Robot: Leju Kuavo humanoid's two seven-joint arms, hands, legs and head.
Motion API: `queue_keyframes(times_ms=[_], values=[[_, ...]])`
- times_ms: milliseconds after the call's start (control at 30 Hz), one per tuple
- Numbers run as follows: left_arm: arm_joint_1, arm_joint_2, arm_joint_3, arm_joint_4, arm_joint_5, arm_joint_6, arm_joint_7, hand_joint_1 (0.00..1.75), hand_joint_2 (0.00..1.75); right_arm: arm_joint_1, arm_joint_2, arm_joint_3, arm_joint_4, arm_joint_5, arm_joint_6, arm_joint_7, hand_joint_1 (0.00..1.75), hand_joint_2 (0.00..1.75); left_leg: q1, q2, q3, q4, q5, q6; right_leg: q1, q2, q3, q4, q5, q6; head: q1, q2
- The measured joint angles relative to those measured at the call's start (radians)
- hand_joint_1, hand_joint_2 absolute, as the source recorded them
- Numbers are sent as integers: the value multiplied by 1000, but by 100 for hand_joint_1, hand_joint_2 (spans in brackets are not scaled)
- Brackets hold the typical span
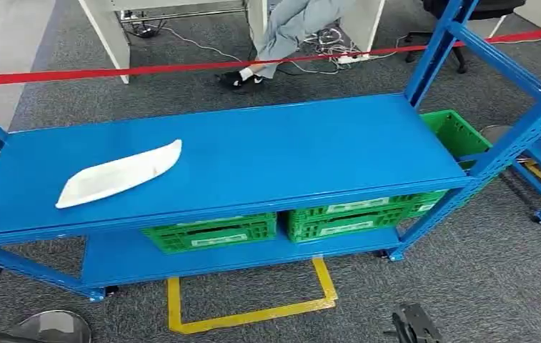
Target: Take the parts from the cabinet and place them on the table.
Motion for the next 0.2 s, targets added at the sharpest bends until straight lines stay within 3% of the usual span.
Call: queue_keyframes(times_ms=[200], values=[[-33,-3,-9,133,-76,-20,34,0,0,12,36,-75,100,89,44,21,0,0,0,0,0,0,0,0,0,0,0,0,0,0,0,0]])
